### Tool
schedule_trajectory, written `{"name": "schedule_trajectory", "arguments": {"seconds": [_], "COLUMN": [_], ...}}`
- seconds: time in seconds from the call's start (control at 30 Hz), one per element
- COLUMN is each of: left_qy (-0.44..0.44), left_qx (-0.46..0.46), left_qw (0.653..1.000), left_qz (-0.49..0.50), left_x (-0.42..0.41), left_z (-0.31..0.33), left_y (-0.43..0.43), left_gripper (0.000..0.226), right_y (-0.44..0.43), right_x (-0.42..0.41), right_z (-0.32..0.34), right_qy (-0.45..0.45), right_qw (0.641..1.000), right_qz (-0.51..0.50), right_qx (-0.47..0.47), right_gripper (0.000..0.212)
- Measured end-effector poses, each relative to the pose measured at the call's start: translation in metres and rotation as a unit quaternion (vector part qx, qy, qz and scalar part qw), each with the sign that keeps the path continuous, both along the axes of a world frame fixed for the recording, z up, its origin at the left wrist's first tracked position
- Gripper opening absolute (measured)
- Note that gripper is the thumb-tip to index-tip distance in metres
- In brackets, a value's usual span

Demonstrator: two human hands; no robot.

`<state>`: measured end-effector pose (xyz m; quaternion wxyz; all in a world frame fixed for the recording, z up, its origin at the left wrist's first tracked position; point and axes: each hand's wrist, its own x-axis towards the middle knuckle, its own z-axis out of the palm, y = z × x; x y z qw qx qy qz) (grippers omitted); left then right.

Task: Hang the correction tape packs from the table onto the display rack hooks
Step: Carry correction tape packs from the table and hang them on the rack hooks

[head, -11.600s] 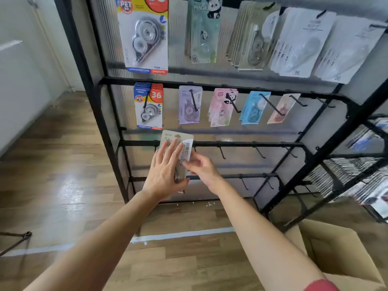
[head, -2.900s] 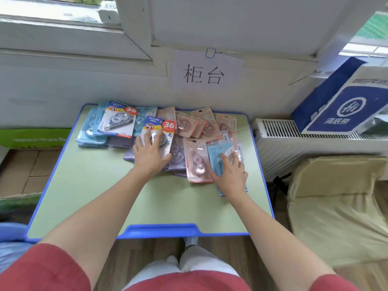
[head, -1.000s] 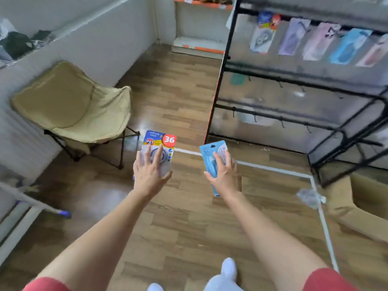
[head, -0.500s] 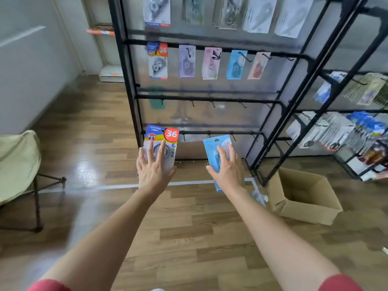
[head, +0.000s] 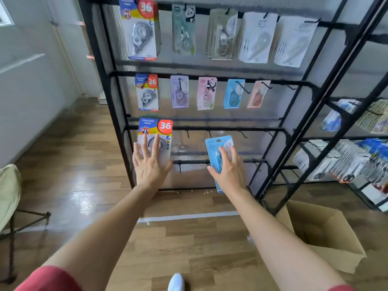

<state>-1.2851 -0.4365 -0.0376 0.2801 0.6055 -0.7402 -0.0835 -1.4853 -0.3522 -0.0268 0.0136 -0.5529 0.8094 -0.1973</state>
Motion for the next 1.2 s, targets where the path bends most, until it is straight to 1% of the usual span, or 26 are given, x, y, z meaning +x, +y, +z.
{"name": "schedule_trajectory", "arguments": {"seconds": [0.1,0.27,0.47,0.67,0.87,1.07,1.2], "left_qy": [0.006,-0.011,0.001,0.028,0.030,0.067,0.057], "left_qx": [-0.025,-0.008,-0.010,-0.032,-0.037,-0.067,-0.095], "left_qw": [0.999,1.000,0.999,0.998,0.998,0.995,0.994], "left_qz": [0.020,0.029,0.037,0.047,0.043,0.029,0.014], "left_x": [0.001,0.002,-0.002,-0.005,-0.006,-0.009,-0.008], "left_z": [0.012,0.026,0.022,0.017,0.006,-0.007,-0.014], "left_y": [-0.054,-0.130,-0.174,-0.205,-0.224,-0.235,-0.240], "left_gripper": [0.083,0.083,0.081,0.081,0.085,0.090,0.087], "right_y": [-0.057,-0.133,-0.189,-0.229,-0.254,-0.277,-0.288], "right_x": [-0.008,-0.009,-0.008,-0.014,-0.021,-0.028,-0.032], "right_z": [0.009,0.016,0.013,0.010,0.013,0.009,0.003], "right_qy": [-0.005,-0.003,0.005,0.006,0.014,0.004,-0.007], "right_qw": [1.000,0.999,0.998,0.995,0.993,0.991,0.989], "right_qz": [0.006,0.021,0.049,0.081,0.107,0.120,0.127], "right_qx": [-0.015,-0.029,-0.038,-0.052,-0.051,-0.063,-0.069], "right_gripper": [0.069,0.070,0.070,0.070,0.070,0.069,0.069]}}
